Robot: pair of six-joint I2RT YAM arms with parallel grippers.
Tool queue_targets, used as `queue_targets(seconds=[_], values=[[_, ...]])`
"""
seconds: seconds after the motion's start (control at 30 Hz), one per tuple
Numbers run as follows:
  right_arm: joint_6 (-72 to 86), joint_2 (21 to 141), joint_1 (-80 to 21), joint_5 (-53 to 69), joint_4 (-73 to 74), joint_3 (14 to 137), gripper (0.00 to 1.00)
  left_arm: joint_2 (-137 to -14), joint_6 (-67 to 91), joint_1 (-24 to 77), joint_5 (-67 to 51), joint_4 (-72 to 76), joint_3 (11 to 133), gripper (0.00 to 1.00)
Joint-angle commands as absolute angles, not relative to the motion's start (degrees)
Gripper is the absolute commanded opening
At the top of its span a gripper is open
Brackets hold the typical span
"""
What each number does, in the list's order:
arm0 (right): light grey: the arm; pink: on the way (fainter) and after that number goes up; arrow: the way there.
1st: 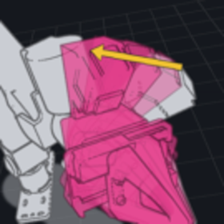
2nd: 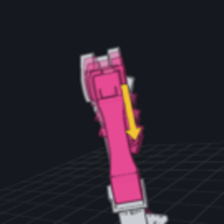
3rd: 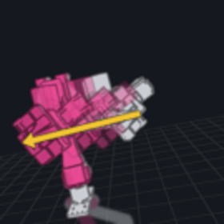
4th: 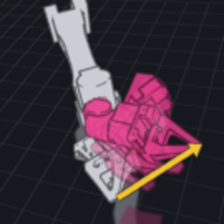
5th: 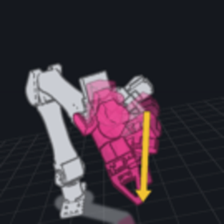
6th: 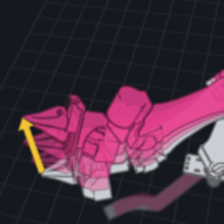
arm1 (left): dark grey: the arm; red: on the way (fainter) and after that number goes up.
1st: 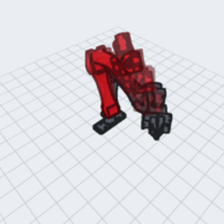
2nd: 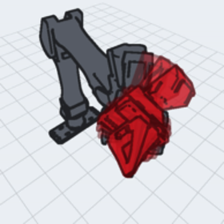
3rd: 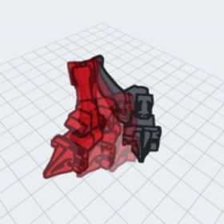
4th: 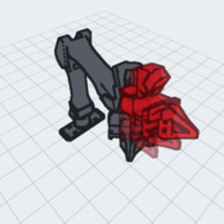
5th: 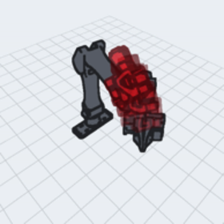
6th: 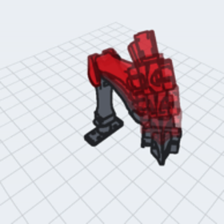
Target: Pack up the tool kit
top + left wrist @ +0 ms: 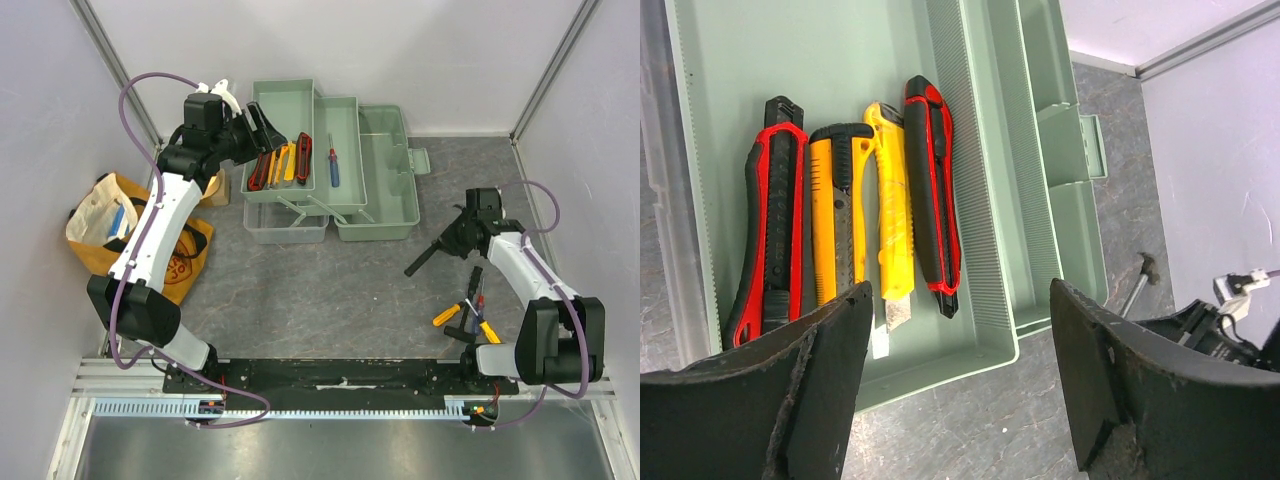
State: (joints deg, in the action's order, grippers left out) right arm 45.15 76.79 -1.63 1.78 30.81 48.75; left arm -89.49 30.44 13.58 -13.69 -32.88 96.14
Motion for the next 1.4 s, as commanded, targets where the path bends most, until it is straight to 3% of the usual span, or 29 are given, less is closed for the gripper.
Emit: queue_targets(seconds=[0.0, 0.47, 0.77, 1.37], values=[[47.3, 73.8, -1.1, 7.5, 25.1, 54.3, 0.0, -86.7, 29.0, 13.2, -14.7, -30.9, 96.2, 0.77], [33.9, 76.8, -4.9, 9.9, 20.7, 76.1, 0.0, -86.0, 28.5, 12.6, -14.5, -30.9, 96.0, 0.77], [20.0, 95.0, -15.6, -2.8, 21.2, 88.9, 0.0, -85.2, 28.2, 12.3, -14.8, -31.3, 96.2, 0.77], [16.7, 121.0, -19.6, -2.5, 25.2, 102.7, 0.0, -84.1, 27.9, 12.0, -14.2, -32.3, 96.2, 0.77]])
